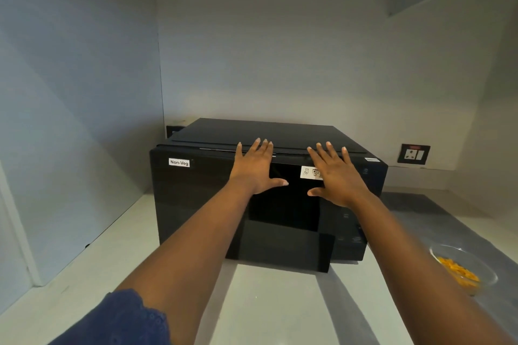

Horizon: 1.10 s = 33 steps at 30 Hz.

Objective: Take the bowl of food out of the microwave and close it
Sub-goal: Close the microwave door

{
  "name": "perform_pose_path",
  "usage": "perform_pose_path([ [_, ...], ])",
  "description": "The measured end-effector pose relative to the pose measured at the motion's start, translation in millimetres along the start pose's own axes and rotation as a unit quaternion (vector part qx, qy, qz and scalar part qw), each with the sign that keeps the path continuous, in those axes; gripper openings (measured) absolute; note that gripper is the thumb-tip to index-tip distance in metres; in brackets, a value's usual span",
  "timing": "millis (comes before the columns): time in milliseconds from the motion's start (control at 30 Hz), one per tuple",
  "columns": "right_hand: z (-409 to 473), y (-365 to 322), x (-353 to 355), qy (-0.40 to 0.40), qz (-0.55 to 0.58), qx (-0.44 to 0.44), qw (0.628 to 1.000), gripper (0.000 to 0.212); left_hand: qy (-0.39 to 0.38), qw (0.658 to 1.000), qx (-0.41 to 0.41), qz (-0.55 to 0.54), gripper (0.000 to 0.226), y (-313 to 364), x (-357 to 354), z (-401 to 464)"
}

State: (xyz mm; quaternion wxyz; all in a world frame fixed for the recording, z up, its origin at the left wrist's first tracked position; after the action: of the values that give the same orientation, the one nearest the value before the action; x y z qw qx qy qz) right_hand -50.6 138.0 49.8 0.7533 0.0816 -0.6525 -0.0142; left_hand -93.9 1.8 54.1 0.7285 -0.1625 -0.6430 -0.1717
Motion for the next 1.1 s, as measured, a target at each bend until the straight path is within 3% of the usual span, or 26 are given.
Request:
perform_pose_path([
  [233,19.6,10.3,-3.8,0.011,0.014,0.005,1.000,0.098,0.016,1.000,0.019,0.000,0.101,-2.1,0.3,10.8],
  [433,19.1,18.1,4.6,0.053,0.072,0.024,0.996,0.092,0.044,0.999,0.008,0.011,0.096,-2.3,3.9,10.0],
  [733,19.4,22.3,13.1,0.130,0.073,0.010,0.989,0.082,0.086,0.996,0.014,0.001,0.083,-2.6,8.3,14.3],
  [1100,17.6,19.2,5.8,0.109,0.086,-0.005,0.990,0.080,0.072,0.997,0.017,0.000,0.084,-2.7,3.8,14.8],
])
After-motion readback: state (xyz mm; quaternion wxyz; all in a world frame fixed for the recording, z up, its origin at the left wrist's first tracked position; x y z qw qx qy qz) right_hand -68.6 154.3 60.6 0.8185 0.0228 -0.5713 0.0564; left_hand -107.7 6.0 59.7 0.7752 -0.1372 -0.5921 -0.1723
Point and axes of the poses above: each hand's wrist, its own z-axis towards the middle knuckle, its own x-axis out of the back of the hand, y = z × x, the point moved 10 cm from there along z, towards the middle knuckle, and after that the axes turned 13 degrees about -y, right-handed, at the moved point
